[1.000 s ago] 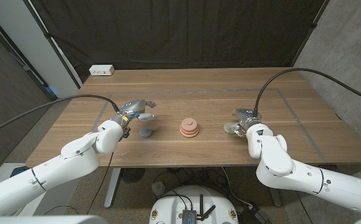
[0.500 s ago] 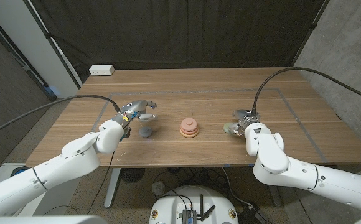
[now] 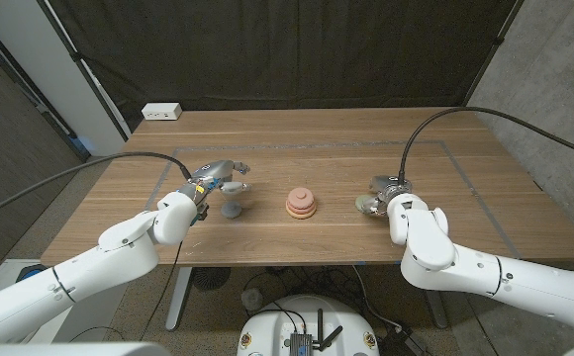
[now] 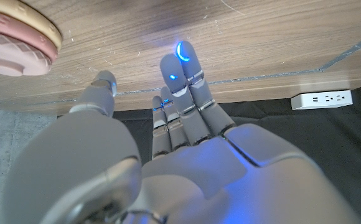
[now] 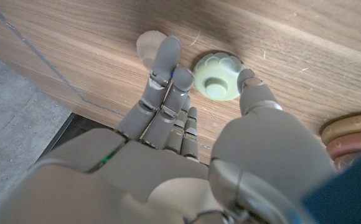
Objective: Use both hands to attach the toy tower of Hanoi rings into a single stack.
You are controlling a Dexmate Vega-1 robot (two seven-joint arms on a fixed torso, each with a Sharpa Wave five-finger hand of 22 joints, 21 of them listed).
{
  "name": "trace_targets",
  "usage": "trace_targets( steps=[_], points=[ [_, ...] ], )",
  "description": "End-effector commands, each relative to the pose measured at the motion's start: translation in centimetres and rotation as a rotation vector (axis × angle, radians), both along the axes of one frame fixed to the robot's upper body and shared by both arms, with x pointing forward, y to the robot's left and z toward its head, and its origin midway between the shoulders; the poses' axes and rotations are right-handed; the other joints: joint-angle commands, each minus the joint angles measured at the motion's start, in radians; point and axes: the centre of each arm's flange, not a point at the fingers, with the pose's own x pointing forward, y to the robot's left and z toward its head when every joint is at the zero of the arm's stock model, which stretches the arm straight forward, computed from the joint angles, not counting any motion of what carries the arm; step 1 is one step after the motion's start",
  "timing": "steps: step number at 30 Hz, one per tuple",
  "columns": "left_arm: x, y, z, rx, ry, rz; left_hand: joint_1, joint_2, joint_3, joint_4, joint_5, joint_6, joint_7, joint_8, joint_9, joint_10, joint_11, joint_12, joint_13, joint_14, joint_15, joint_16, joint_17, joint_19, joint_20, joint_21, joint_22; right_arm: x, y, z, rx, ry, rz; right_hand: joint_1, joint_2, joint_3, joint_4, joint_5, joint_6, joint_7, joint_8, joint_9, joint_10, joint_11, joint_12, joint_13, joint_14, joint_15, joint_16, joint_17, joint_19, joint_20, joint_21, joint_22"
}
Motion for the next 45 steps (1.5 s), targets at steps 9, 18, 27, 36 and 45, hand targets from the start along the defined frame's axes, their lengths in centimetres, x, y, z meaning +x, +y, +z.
trace_targets(
  steps=[9,18,27,36,45],
  points=[
    [0.0,0.1,0.0,-0.011,0.004,-0.013,-0.001,0.015,0.012,-0.003,-0.001,0.007,-0.001,0.001,0.006,0.015,0.003,0.003,0.002,0.012,-0.097,-0.004,0.005,0.008,-0.090,0.004,0.000,0.6,-0.3,-0.6,0.009,0.021,-0.016,0.004,0.008,-0.009,-0.001,-0.002,0.014,-0.005,0.007,-0.001,-0.010,0.008,-0.001,-0.003,0.000,-0.048,-0.008,0.000,-0.005,-0.071,0.006,0.001],
    [-0.1,0.5,-0.2,-0.025,0.004,-0.013,-0.002,0.018,0.017,-0.005,0.000,0.010,0.000,0.001,0.006,0.016,0.004,0.002,0.004,0.012,-0.096,-0.004,0.007,0.009,-0.090,0.005,0.000,1.1,-0.2,-0.7,0.008,0.047,-0.023,0.005,0.011,-0.014,-0.001,-0.002,0.015,-0.006,0.007,-0.002,-0.006,0.006,0.002,-0.003,-0.001,-0.048,-0.014,-0.007,-0.004,-0.071,0.007,0.002],
    [-0.2,0.9,-0.2,-0.037,-0.003,-0.005,-0.002,0.021,0.023,-0.007,0.001,0.012,0.000,0.001,0.007,0.019,0.007,0.002,0.006,0.013,-0.097,-0.004,0.009,0.008,-0.089,0.005,0.000,1.3,0.1,-0.6,0.003,0.063,-0.034,0.007,0.016,-0.018,-0.001,-0.002,0.018,-0.004,0.008,-0.003,0.001,0.006,0.005,-0.002,0.004,-0.048,-0.015,-0.008,-0.002,-0.072,0.008,0.002],
    [-0.2,1.1,-0.5,-0.044,0.005,-0.007,-0.003,0.025,0.027,-0.006,0.002,0.014,0.000,0.000,0.007,0.021,0.005,0.001,0.006,0.013,-0.097,-0.005,0.009,0.008,-0.089,0.006,0.000,1.4,0.4,-0.6,-0.007,0.078,-0.025,0.012,0.028,-0.016,-0.001,0.000,0.027,-0.008,0.012,-0.005,0.017,0.000,0.011,0.002,0.017,-0.048,-0.009,0.002,0.003,-0.072,0.010,0.002],
    [-0.2,1.3,-0.7,-0.049,0.013,-0.009,-0.004,0.029,0.031,-0.006,0.003,0.016,0.000,0.000,0.007,0.025,0.003,0.002,0.007,0.013,-0.097,-0.007,0.009,0.008,-0.088,0.006,0.000,1.4,0.5,-0.7,-0.013,0.082,-0.026,0.018,0.037,-0.015,-0.003,0.001,0.044,-0.015,0.017,-0.006,0.047,-0.012,0.020,0.008,0.025,-0.048,-0.008,0.011,0.010,-0.072,0.012,0.001]
  ],
)
